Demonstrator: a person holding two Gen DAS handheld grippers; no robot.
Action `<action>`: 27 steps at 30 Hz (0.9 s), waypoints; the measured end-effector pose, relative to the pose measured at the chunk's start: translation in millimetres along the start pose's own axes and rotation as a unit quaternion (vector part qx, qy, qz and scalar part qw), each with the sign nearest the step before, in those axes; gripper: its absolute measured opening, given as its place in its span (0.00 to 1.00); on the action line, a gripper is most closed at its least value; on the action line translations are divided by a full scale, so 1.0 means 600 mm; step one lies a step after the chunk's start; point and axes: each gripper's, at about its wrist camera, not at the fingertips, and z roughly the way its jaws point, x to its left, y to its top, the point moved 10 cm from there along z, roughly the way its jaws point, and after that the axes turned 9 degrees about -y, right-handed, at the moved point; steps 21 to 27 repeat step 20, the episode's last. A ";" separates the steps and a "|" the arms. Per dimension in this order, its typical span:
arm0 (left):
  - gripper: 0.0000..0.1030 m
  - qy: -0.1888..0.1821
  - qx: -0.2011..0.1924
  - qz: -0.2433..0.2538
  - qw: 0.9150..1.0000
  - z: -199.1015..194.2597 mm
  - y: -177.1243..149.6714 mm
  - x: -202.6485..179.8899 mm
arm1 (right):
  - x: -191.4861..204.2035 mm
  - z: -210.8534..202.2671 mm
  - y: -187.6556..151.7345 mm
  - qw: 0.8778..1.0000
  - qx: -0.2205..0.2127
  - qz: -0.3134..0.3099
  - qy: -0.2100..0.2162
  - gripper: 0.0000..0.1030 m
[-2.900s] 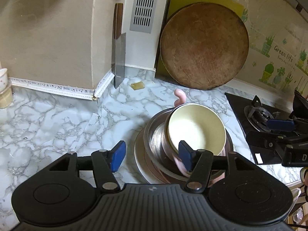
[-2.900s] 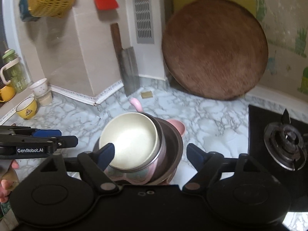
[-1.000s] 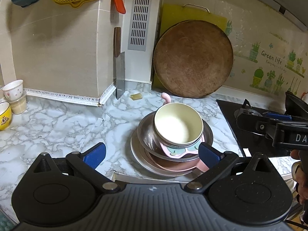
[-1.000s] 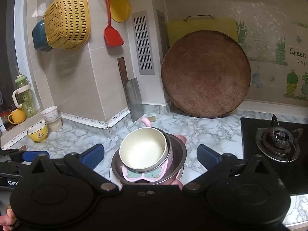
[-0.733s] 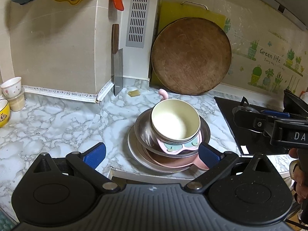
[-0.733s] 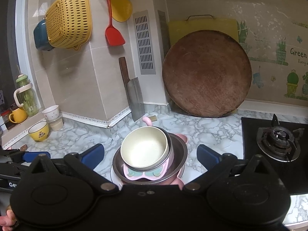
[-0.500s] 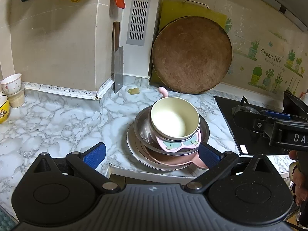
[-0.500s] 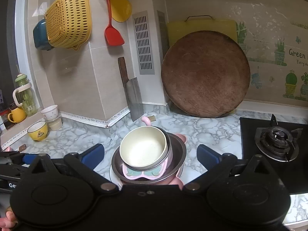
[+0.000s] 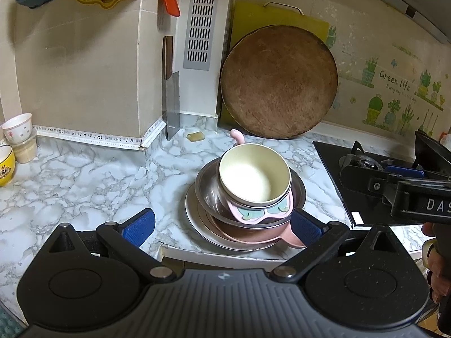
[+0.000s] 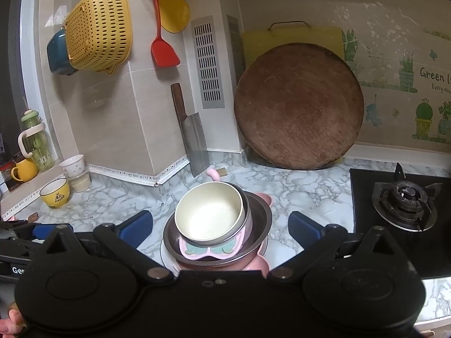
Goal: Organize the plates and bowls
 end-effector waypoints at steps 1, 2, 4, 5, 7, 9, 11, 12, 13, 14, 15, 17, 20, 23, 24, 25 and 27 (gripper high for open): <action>1.00 0.000 0.000 0.001 1.000 0.000 0.000 -0.001 | 0.000 0.000 0.000 1.000 0.000 0.000 0.000 1.00; 1.00 -0.001 0.000 0.002 1.000 0.001 0.000 -0.002 | -0.001 0.000 0.000 1.000 0.000 0.001 0.000 1.00; 1.00 -0.002 0.001 0.004 1.000 0.002 0.000 -0.002 | -0.002 0.000 0.000 1.000 0.000 0.003 0.000 1.00; 1.00 -0.002 0.001 0.004 1.000 0.003 0.000 -0.002 | -0.002 0.000 -0.001 1.000 0.000 0.004 -0.001 1.00; 1.00 -0.004 0.001 0.003 1.000 0.003 0.000 -0.003 | -0.003 0.000 -0.002 1.000 0.001 0.005 -0.002 1.00; 1.00 -0.007 0.002 0.004 1.000 0.005 -0.001 -0.005 | -0.004 0.001 -0.002 1.000 0.003 0.005 -0.003 1.00; 1.00 -0.005 0.002 0.009 1.000 0.007 -0.002 -0.005 | -0.005 0.002 -0.004 1.000 0.005 0.006 -0.003 1.00; 1.00 -0.005 0.003 0.009 1.000 0.007 -0.003 -0.005 | -0.006 0.003 -0.005 1.000 0.006 0.007 -0.005 1.00; 1.00 -0.006 0.003 0.008 1.000 0.007 -0.003 -0.006 | -0.007 0.003 -0.006 1.000 0.008 0.008 -0.006 1.00; 1.00 -0.006 0.003 0.007 1.000 0.008 -0.004 -0.006 | -0.009 0.003 -0.007 1.000 0.009 0.009 -0.006 1.00; 1.00 -0.006 0.003 0.006 1.000 0.008 -0.004 -0.006 | -0.011 0.003 -0.008 1.000 0.009 0.010 -0.007 1.00; 1.00 -0.008 0.005 0.004 1.000 0.009 -0.004 -0.005 | -0.013 0.003 -0.009 1.000 0.010 0.013 -0.008 1.00; 1.00 -0.008 0.004 0.007 1.000 0.008 -0.005 -0.006 | -0.015 0.001 -0.010 1.000 0.010 0.015 -0.009 1.00; 1.00 -0.008 0.004 0.007 1.000 0.008 -0.005 -0.006 | -0.015 0.001 -0.010 1.000 0.010 0.015 -0.009 1.00; 1.00 -0.008 0.004 0.007 1.000 0.008 -0.005 -0.006 | -0.015 0.001 -0.010 1.000 0.010 0.015 -0.009 1.00; 1.00 -0.008 0.004 0.007 1.000 0.008 -0.005 -0.006 | -0.015 0.001 -0.010 1.000 0.010 0.015 -0.009 1.00; 1.00 -0.008 0.004 0.007 1.000 0.008 -0.005 -0.006 | -0.015 0.001 -0.010 1.000 0.010 0.015 -0.009 1.00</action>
